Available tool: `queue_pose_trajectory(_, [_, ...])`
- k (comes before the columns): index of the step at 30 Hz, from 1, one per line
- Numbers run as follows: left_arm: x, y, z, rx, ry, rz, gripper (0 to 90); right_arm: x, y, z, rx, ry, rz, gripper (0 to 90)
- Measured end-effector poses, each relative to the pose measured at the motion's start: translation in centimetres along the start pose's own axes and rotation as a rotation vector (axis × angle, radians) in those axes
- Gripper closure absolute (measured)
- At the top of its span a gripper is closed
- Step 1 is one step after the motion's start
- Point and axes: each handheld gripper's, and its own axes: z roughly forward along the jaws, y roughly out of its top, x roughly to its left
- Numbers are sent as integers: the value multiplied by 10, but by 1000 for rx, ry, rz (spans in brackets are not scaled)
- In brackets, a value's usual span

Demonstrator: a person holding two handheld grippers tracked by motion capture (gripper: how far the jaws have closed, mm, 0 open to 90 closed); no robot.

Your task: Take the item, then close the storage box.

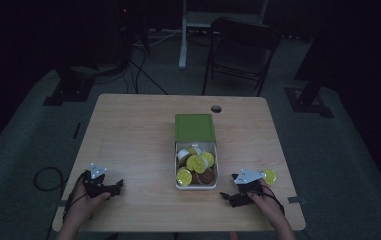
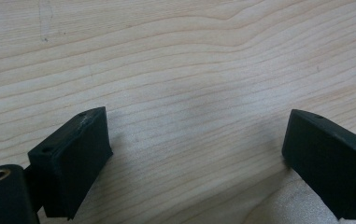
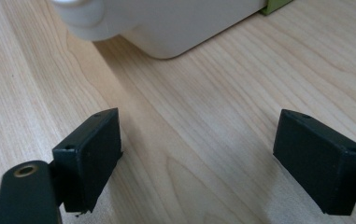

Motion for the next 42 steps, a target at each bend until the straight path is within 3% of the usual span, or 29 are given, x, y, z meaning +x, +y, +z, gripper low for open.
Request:
queue_pose_trajectory(6, [0, 0, 0, 0, 0, 0, 81, -2, 0, 1, 15, 11, 49, 135])
queue_pose_trajectory(13, [0, 0, 0, 0, -3, 2, 81, -2, 0, 1, 18, 6, 54, 127])
queue_pose_trajectory(17, [-1, 0, 0, 0, -27, 29, 82, -2, 0, 1, 18, 4, 55, 127])
queue_pose_trajectory(24, [-7, 1, 0, -1, -92, 97, 81, 1, 1, -1, 28, 11, 48, 140])
queue_pose_trajectory(25, [-12, 1, 0, 0, -117, 123, 81, 3, 1, -2, 26, 21, 50, 140])
queue_pose_trajectory(31, [-28, 3, 0, -12, -183, 191, 81, 4, 6, -9, -17, 44, 75, 140])
queue_pose_trajectory(38, [-43, 10, -4, -34, -228, 234, 81, 5, 10, -14, -39, 47, 72, 139])
queue_pose_trajectory(39, [-49, 12, -5, -36, -236, 260, 81, 5, 10, -14, -42, 48, 75, 139])
queue_pose_trajectory(42, [-56, 14, -7, -32, -250, 284, 81, 5, 10, -15, -48, 51, 72, 139])
